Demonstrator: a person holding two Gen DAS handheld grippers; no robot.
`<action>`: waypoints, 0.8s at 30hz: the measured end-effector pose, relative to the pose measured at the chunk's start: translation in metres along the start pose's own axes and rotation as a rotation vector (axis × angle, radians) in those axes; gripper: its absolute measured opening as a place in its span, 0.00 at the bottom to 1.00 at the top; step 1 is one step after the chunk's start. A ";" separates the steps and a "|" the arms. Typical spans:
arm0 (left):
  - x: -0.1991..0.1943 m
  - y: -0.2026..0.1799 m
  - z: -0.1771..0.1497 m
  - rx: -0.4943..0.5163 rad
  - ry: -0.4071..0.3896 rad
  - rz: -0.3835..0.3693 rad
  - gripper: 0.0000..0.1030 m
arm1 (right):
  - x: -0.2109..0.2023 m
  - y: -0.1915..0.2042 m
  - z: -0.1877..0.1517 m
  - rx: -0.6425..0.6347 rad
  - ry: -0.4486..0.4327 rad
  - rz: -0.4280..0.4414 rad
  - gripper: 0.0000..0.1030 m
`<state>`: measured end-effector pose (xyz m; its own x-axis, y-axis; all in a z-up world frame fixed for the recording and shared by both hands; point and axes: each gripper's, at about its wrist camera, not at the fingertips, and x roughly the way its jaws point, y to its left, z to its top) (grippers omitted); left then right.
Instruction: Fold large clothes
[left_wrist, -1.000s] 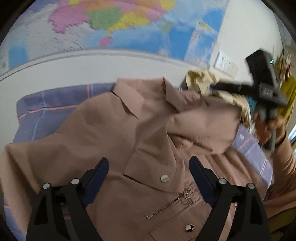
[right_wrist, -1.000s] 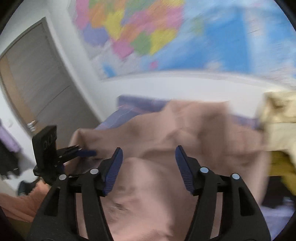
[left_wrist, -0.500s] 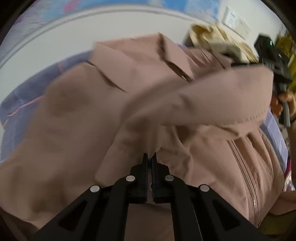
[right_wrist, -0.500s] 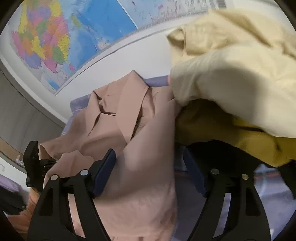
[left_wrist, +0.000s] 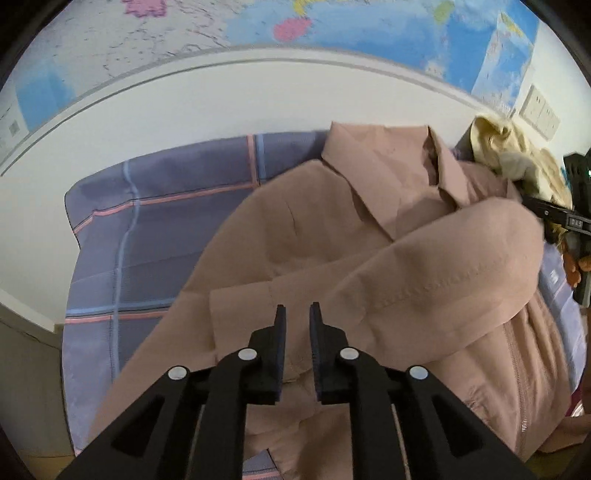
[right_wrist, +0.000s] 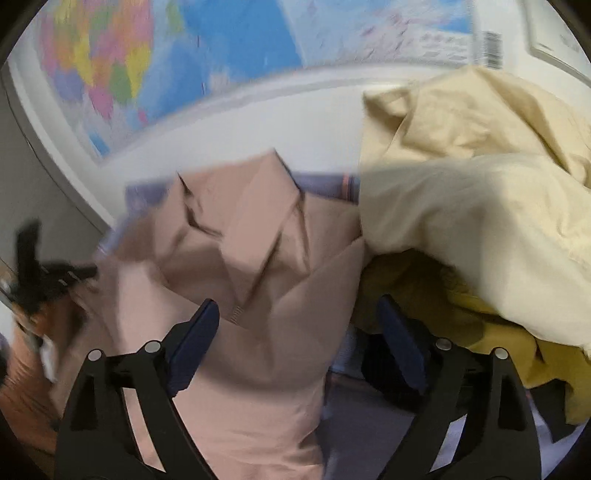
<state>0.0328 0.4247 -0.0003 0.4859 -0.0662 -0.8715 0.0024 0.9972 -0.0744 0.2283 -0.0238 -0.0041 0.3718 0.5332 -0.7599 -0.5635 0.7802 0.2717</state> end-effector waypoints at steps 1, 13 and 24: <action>0.003 -0.002 -0.001 0.015 0.006 0.004 0.19 | 0.007 0.001 0.000 -0.008 0.014 -0.021 0.72; 0.018 -0.020 -0.001 0.116 0.015 0.005 0.79 | -0.001 -0.044 -0.004 0.214 -0.047 -0.041 0.07; 0.037 -0.033 -0.007 0.169 0.015 0.030 0.18 | -0.007 0.056 -0.014 -0.249 -0.069 -0.132 0.76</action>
<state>0.0447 0.3888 -0.0330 0.4744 -0.0358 -0.8796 0.1357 0.9902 0.0329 0.1836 0.0119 0.0077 0.4989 0.4599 -0.7346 -0.6675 0.7445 0.0128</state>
